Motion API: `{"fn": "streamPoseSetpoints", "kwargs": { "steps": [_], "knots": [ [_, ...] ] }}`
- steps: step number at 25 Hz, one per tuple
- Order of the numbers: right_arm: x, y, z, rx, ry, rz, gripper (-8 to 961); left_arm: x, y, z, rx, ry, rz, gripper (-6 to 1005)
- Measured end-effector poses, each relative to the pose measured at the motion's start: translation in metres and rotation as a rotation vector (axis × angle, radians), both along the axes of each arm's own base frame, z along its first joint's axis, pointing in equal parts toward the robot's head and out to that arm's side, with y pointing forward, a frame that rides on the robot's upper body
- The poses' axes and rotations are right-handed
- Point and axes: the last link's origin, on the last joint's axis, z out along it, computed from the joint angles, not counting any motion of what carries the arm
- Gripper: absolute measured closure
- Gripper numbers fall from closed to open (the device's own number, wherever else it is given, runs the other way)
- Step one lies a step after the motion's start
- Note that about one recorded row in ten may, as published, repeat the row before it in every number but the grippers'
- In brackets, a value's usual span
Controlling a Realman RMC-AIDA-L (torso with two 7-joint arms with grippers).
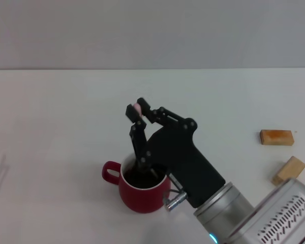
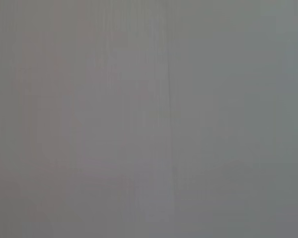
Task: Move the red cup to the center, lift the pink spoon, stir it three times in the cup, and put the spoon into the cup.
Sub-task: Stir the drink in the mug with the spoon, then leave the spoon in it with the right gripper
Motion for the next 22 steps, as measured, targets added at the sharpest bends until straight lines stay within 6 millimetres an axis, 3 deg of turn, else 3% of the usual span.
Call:
{"fn": "streamPoseSetpoints", "kwargs": {
  "steps": [22],
  "knots": [
    [0.003, 0.025, -0.029, -0.200, -0.120, -0.044, 951, 0.001, 0.001, 0.000, 0.004, 0.001, -0.003, 167]
  ]
}}
